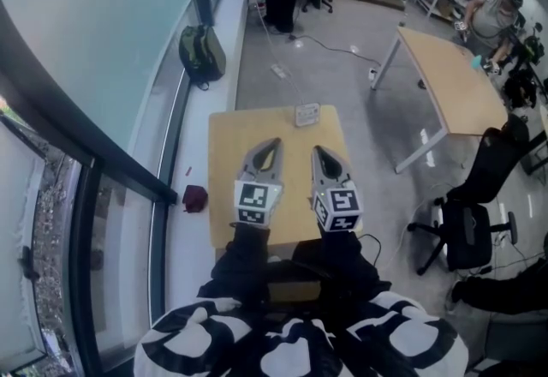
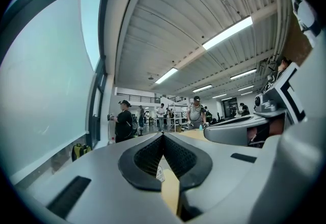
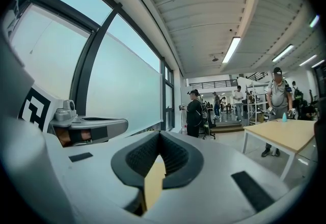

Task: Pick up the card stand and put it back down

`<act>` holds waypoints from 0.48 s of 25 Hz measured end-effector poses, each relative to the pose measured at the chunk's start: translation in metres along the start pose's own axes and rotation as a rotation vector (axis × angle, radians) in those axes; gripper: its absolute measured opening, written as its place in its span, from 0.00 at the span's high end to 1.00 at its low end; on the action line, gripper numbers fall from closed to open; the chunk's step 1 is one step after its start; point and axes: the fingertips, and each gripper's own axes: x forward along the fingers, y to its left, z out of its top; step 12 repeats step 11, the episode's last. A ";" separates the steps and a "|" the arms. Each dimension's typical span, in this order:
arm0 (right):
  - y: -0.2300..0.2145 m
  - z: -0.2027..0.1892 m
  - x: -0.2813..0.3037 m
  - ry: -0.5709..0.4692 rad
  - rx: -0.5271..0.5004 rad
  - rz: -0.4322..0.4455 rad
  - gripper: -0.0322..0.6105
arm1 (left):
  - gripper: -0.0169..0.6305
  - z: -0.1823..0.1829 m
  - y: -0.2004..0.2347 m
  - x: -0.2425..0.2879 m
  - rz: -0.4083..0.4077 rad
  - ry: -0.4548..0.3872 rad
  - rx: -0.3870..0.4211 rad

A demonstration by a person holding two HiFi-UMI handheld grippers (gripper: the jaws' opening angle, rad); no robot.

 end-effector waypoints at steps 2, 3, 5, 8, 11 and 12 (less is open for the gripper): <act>0.000 -0.001 -0.003 0.001 0.002 0.000 0.92 | 0.96 0.000 -0.004 -0.001 -0.004 0.001 0.002; -0.001 -0.002 -0.004 0.002 0.004 0.002 0.92 | 0.96 0.000 -0.005 -0.001 -0.004 0.002 0.002; -0.001 -0.004 -0.004 0.004 0.007 0.005 0.92 | 0.96 -0.002 -0.006 0.000 -0.003 0.005 0.002; -0.001 -0.008 -0.001 0.002 0.004 0.006 0.92 | 0.96 -0.008 -0.005 0.001 -0.006 0.007 -0.001; 0.001 -0.012 0.002 -0.001 -0.004 0.006 0.92 | 0.96 -0.014 -0.002 0.001 -0.012 0.008 -0.008; 0.001 -0.012 0.002 -0.001 -0.004 0.006 0.92 | 0.96 -0.014 -0.002 0.001 -0.012 0.008 -0.008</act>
